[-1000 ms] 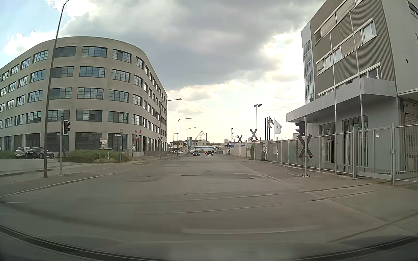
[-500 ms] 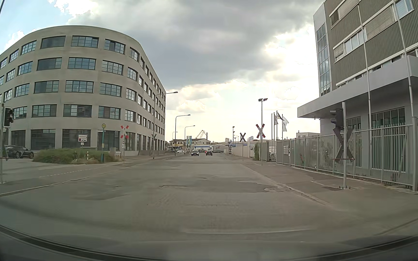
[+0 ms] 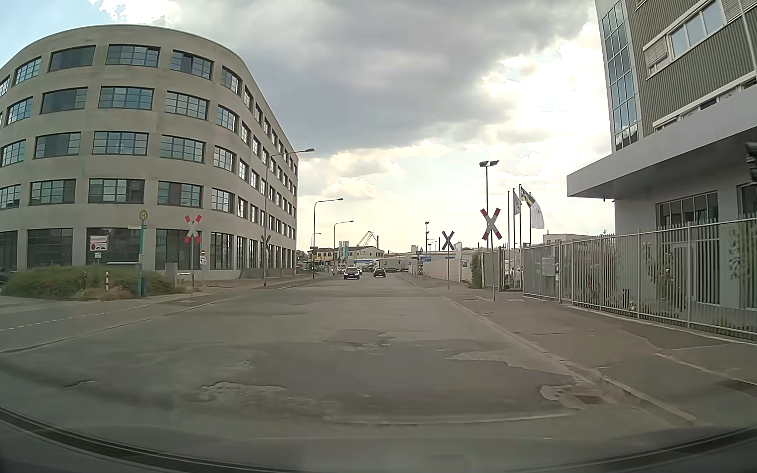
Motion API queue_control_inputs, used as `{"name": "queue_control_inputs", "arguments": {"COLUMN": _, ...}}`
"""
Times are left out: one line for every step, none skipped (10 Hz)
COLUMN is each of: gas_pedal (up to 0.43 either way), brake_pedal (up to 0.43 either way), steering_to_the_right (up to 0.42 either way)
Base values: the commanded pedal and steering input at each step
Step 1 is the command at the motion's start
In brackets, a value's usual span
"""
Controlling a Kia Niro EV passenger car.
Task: Follow the waypoints while adhering to traffic rules and regulations
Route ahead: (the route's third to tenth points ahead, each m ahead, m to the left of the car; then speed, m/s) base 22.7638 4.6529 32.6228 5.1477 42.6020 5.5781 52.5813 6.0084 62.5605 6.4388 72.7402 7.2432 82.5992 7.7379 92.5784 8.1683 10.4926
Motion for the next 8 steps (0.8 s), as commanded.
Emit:
{"name": "queue_control_inputs", "arguments": {"gas_pedal": 0.087, "brake_pedal": 0.03, "steering_to_the_right": 0.004}}
{"name": "queue_control_inputs", "arguments": {"gas_pedal": 0.087, "brake_pedal": 0.03, "steering_to_the_right": 0.004}}
{"name": "queue_control_inputs", "arguments": {"gas_pedal": 0.087, "brake_pedal": 0.03, "steering_to_the_right": 0.003}}
{"name": "queue_control_inputs", "arguments": {"gas_pedal": 0.087, "brake_pedal": 0.03, "steering_to_the_right": 0.001}}
{"name": "queue_control_inputs", "arguments": {"gas_pedal": 0.087, "brake_pedal": 0.03, "steering_to_the_right": -0.002}}
{"name": "queue_control_inputs", "arguments": {"gas_pedal": 0.087, "brake_pedal": 0.03, "steering_to_the_right": -0.006}}
{"name": "queue_control_inputs", "arguments": {"gas_pedal": 0.098, "brake_pedal": 0.03, "steering_to_the_right": -0.008}}
{"name": "queue_control_inputs", "arguments": {"gas_pedal": 0.087, "brake_pedal": 0.03, "steering_to_the_right": -0.009}}
